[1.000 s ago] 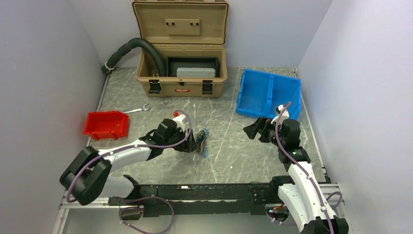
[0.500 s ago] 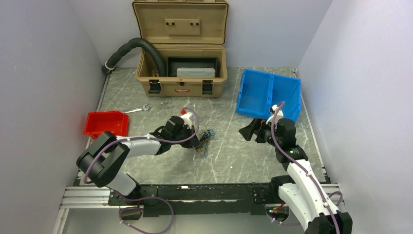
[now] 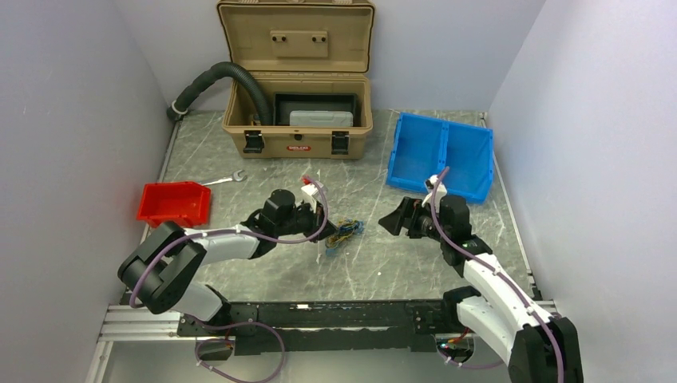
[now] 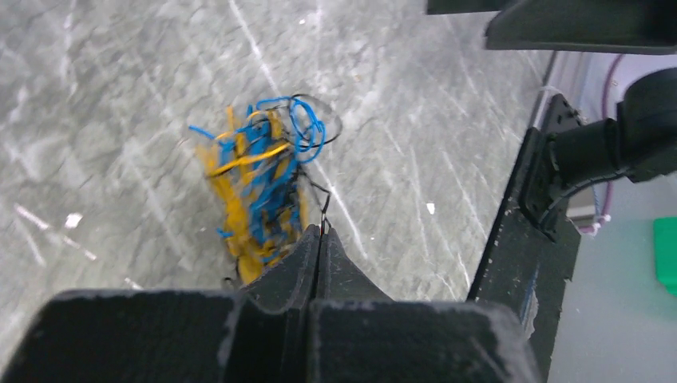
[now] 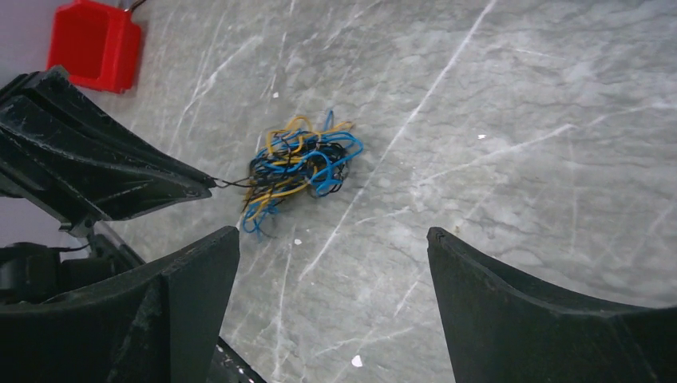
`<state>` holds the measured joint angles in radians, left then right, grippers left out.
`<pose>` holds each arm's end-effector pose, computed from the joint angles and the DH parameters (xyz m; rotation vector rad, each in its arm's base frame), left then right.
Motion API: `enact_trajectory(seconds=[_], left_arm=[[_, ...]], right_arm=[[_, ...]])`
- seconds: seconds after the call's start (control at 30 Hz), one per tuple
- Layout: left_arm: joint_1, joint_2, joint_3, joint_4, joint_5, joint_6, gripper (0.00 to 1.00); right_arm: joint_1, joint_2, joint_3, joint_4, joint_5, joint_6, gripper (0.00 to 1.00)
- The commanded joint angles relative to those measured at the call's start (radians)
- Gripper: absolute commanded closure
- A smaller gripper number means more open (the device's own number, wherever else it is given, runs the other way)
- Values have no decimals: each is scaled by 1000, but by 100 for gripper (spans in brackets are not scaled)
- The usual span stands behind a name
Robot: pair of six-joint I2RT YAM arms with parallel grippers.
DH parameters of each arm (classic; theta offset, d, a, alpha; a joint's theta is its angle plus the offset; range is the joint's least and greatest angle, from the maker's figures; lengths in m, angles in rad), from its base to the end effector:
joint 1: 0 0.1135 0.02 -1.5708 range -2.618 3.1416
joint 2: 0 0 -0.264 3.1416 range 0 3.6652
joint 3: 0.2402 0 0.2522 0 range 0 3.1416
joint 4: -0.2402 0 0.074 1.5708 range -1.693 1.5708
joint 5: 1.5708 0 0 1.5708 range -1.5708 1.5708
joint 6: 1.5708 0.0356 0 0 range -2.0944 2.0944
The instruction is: Untangle the cables
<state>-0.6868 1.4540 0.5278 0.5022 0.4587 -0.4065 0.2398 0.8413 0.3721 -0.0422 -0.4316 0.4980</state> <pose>0.2072 -0.1903 0.1724 0.6118 2.0516 -1.1329 0.1736 0.0578 0.2010 0.0031 2.1562 0.8888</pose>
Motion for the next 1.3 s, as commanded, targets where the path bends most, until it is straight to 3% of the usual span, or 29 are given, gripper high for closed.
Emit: enact_trajectory(seconds=[0.0, 0.17, 0.47, 0.57, 0.73, 0.8, 1.1, 1.2, 1.27], left_arm=[[-4, 9, 40, 141, 151, 54, 100], [-4, 47, 6, 223, 184, 33, 100], [-4, 0, 19, 95, 48, 87, 97], [-3, -15, 21, 53, 8, 105, 90], [-3, -22, 5, 71, 35, 117, 54], [-2, -25, -3, 91, 45, 110, 47], [15, 61, 33, 139, 91, 31, 41], [19, 91, 91, 35, 56, 60, 42], [21, 112, 128, -44, 35, 79, 42]], right_arm=[[25, 20, -17, 169, -59, 54, 12], [68, 50, -29, 233, -68, 60, 22], [147, 186, 11, 238, 50, 37, 28], [162, 244, -2, 297, 60, 48, 33], [182, 359, 6, 385, 47, 72, 39], [193, 391, 16, 406, 48, 75, 41], [256, 522, 66, 475, 83, 89, 48], [269, 549, 76, 463, 117, 91, 58], [271, 549, 65, 473, 129, 96, 73]])
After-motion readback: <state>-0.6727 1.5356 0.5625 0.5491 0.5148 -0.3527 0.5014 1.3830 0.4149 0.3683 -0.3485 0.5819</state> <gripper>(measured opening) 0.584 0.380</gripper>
